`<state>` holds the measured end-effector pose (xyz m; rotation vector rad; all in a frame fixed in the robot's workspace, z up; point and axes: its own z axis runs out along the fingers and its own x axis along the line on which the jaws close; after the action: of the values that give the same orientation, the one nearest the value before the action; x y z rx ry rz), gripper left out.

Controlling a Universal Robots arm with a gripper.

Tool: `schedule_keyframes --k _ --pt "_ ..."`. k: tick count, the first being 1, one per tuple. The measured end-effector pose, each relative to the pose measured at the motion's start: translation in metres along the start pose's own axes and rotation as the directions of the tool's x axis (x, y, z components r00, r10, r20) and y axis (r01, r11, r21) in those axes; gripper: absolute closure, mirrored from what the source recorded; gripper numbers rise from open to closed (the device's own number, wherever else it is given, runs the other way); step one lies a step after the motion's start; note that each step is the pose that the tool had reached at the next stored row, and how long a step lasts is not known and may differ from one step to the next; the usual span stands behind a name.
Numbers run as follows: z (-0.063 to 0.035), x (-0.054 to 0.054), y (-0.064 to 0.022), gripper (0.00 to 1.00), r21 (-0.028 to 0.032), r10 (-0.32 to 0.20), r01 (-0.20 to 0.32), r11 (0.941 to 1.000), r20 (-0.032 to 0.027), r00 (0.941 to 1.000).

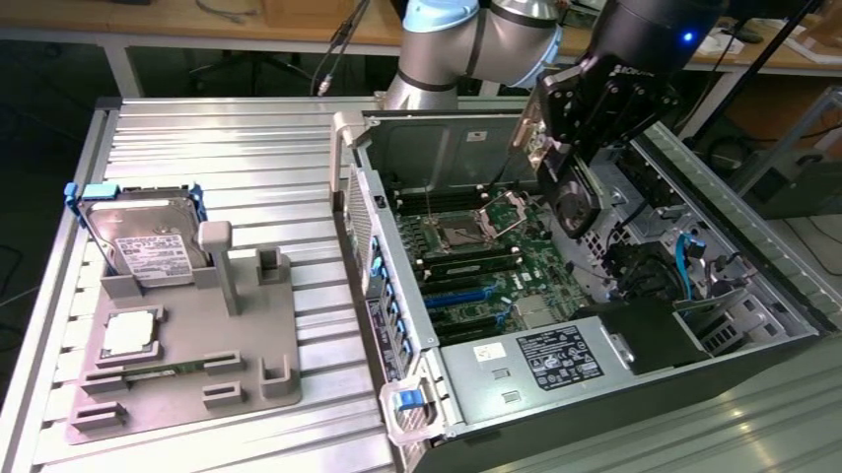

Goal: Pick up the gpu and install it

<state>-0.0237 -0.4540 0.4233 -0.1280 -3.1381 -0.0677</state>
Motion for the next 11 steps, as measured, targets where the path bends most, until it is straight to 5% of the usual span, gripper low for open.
schedule_keyframes --k 11 --pt "0.0 -0.0078 0.0007 0.73 0.0 0.0 0.0 1.0 -0.0002 1.0"
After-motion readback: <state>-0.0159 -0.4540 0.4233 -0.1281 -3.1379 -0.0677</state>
